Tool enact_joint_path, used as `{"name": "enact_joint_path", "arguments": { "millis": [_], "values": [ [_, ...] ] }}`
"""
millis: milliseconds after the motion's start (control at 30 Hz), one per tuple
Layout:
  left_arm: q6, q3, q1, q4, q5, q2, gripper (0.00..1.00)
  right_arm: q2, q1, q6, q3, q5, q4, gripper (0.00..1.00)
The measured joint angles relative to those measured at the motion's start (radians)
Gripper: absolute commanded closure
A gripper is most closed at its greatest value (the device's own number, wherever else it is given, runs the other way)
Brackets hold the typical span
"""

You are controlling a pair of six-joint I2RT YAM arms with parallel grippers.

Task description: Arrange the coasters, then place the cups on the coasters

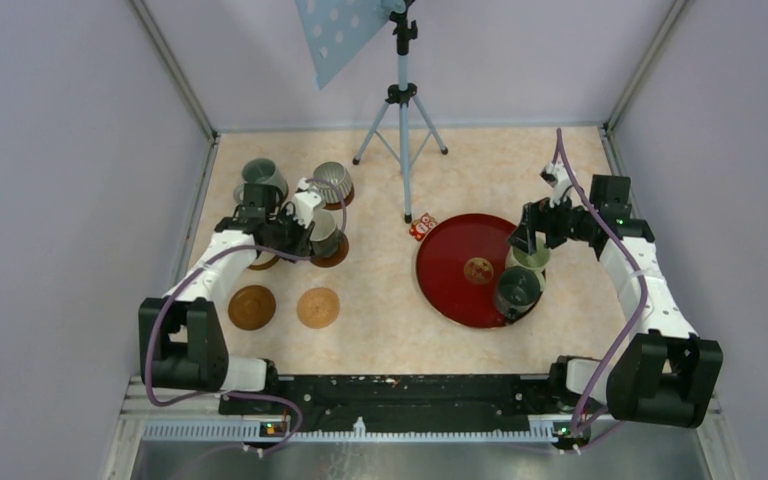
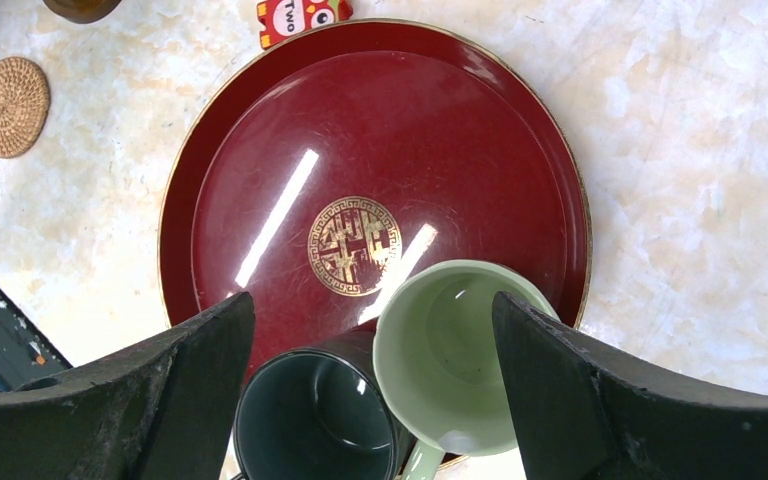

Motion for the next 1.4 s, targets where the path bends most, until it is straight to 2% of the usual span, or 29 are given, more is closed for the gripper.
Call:
{"name": "enact_joint_path", "arguments": {
  "millis": [167, 400, 633, 933, 1133, 1400],
  "values": [
    [0.0, 0.0, 0.0, -0.002, -0.006, 0.023, 0.93, 0.0, 0.0, 0.0, 0.0, 0.0, 0.0, 0.13],
    [0.0, 0.0, 0.0, 0.001, -0.006, 0.027, 0.76, 0.0, 0.0, 0.0, 0.0, 0.0, 0.0, 0.13],
    [-0.01, 0.004, 0.0, 0.015, 0.003, 0.027, 0.51, 0.0, 0.0, 0.0, 0.0, 0.0, 0.0, 0.13],
    [-0.025, 0.008, 0.0, 0.014, 0.009, 0.027, 0.35, 0.0, 0.0, 0.0, 0.0, 0.0, 0.0, 0.13],
    [-0.035, 0.023, 0.0, -0.005, 0.021, 0.027, 0.33, 0.0, 0.0, -0.001, 0.0, 0.0, 0.0, 0.13],
    [-0.053, 0.024, 0.0, -0.054, 0.029, 0.01, 0.36, 0.0, 0.0, -0.001, 0.0, -0.001, 0.0, 0.13]
  ]
}}
